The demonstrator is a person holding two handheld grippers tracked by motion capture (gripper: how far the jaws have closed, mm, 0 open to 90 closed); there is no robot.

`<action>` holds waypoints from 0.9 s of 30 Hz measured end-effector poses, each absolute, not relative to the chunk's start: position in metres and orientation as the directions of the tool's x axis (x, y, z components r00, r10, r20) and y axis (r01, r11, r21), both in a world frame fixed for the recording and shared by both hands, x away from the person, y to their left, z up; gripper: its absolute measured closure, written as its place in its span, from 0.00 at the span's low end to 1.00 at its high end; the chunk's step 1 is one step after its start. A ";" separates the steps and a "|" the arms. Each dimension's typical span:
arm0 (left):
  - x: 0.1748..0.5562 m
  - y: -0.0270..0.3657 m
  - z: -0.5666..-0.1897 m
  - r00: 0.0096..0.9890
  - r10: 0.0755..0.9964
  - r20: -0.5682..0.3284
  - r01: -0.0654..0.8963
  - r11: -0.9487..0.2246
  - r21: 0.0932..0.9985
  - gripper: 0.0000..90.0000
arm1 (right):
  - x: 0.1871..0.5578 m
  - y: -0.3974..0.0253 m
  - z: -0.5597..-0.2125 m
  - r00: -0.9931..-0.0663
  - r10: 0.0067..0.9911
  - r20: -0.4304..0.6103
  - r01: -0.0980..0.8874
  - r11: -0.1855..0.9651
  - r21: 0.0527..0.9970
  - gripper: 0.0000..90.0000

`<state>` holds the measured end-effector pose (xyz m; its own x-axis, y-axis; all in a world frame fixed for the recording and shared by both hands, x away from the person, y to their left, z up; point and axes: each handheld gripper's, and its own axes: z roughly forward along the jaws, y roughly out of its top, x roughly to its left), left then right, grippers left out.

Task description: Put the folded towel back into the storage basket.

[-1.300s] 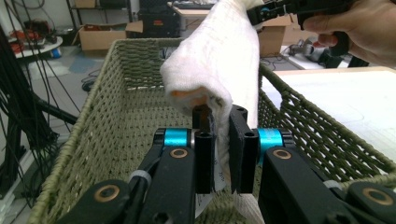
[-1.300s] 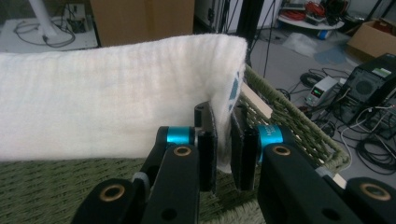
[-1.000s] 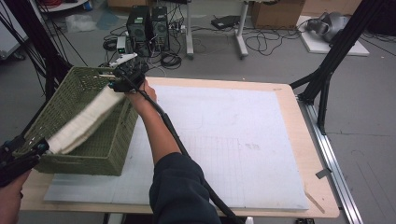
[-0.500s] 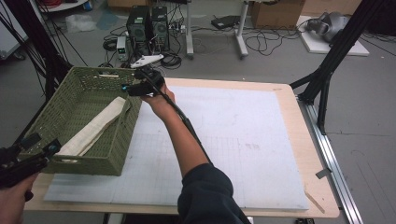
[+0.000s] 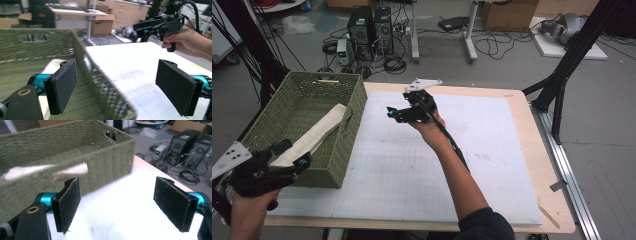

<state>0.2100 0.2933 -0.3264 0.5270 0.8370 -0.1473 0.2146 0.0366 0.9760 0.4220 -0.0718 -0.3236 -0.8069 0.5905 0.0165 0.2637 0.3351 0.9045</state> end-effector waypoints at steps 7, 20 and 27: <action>0.223 0.252 -0.326 0.604 0.784 -0.142 0.214 0.011 0.977 0.20 | 0.396 -0.128 -0.331 -0.775 0.632 0.022 0.277 0.307 0.910 0.23; 0.250 0.176 -0.340 0.717 0.683 -0.138 0.231 -0.046 0.972 0.20 | 0.336 -0.231 -0.350 -0.666 0.746 -0.018 0.276 0.269 0.923 0.23; 0.261 0.149 -0.348 0.753 0.648 -0.119 0.217 -0.074 0.973 0.20 | 0.301 -0.278 -0.369 -0.587 0.810 -0.010 0.298 0.227 0.927 0.21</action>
